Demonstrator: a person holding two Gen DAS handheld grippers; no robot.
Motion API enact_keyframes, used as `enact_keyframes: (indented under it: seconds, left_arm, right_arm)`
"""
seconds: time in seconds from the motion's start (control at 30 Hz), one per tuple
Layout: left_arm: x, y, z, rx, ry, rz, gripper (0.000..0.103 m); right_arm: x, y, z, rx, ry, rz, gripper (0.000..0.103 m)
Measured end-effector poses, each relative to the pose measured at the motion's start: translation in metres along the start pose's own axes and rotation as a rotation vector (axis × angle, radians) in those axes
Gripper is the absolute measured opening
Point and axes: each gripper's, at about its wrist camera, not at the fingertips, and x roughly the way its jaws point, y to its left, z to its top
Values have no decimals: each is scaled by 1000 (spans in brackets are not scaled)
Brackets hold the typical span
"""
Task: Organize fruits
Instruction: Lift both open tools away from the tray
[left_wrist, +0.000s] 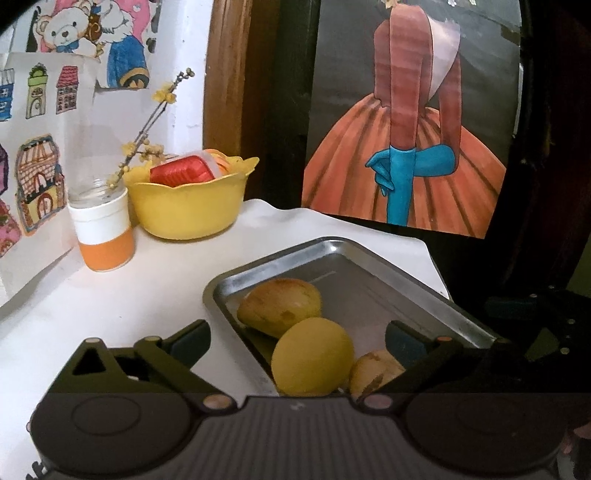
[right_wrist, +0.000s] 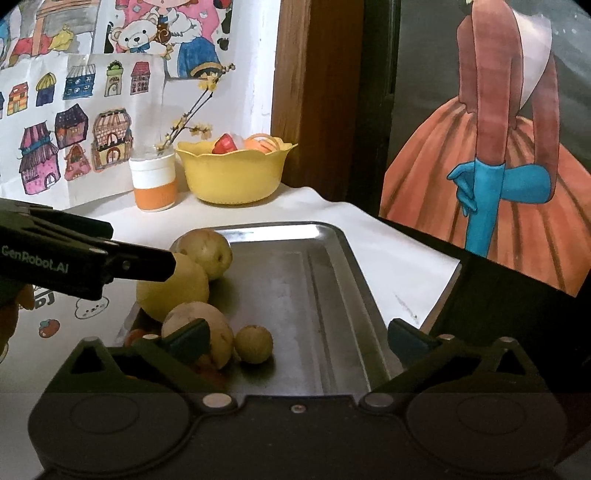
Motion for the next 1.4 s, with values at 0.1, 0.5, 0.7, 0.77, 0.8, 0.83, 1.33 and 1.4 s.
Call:
enact_keyframes:
  seconds: [0.1, 0.5, 0.7, 0.77, 0.8, 0.83, 1.33, 1.4]
  left_arm:
    - [-5, 1, -1, -1, -22, 15, 102]
    - [-19, 10, -1, -33, -58, 66, 103]
    - [-26, 16, -5, -59, -52, 89, 103]
    - [-30, 17, -7, -62, -55, 95, 103]
    - [-32, 18, -7, -63, -56, 96, 103]
    - [-33, 18, -7, -67, -58, 98, 103]
    - [-58, 23, -15, -98, -92, 131, 103]
    - [-61, 24, -18, -101, -95, 133, 103]
  right_arm:
    - [-4, 2, 1, -7, -11, -12, 102]
    - [-20, 5, 2, -1, -29, -42, 102]
    - [-29, 8, 1, 0, -38, -49, 102]
    - [-31, 8, 2, 4, -43, -52, 102]
    - [-32, 9, 2, 7, -47, -54, 102]
    - [-33, 9, 2, 11, -50, -55, 102]
    - [-56, 20, 4, 16, -91, -64, 102]
    - [-58, 22, 4, 12, -92, -63, 102]
